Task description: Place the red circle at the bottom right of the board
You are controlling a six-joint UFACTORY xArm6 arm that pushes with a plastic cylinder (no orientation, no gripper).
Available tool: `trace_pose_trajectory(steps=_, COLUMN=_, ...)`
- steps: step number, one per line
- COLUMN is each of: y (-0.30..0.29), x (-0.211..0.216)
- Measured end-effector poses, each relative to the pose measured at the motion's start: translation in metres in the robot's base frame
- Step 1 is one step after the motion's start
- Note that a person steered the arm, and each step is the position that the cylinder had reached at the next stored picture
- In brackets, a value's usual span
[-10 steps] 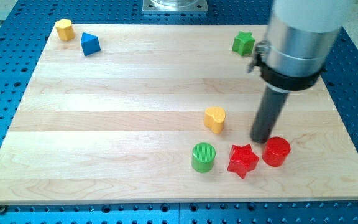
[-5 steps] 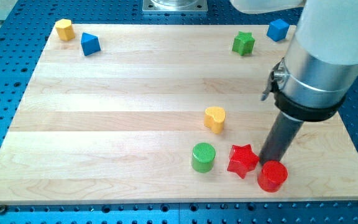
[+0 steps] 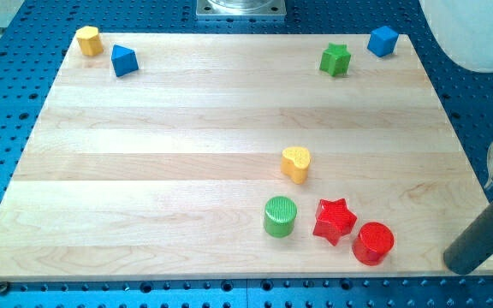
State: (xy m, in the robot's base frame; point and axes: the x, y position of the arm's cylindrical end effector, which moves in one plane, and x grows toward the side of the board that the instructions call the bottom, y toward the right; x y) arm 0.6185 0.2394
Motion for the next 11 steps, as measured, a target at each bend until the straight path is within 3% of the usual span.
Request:
trace_pose_trajectory(steps=1, y=-0.027, x=-0.001)
trace_pose_trajectory(steps=3, y=-0.161, x=-0.003)
trace_pose_trajectory(steps=5, y=-0.25, x=-0.032)
trace_pose_trajectory(steps=6, y=-0.21, x=-0.051)
trace_pose_trajectory(steps=7, y=-0.109, x=-0.051)
trace_pose_trajectory(steps=8, y=-0.125, x=-0.051)
trace_pose_trajectory(steps=10, y=-0.154, x=0.0)
trace_pose_trajectory(steps=11, y=-0.106, x=-0.002)
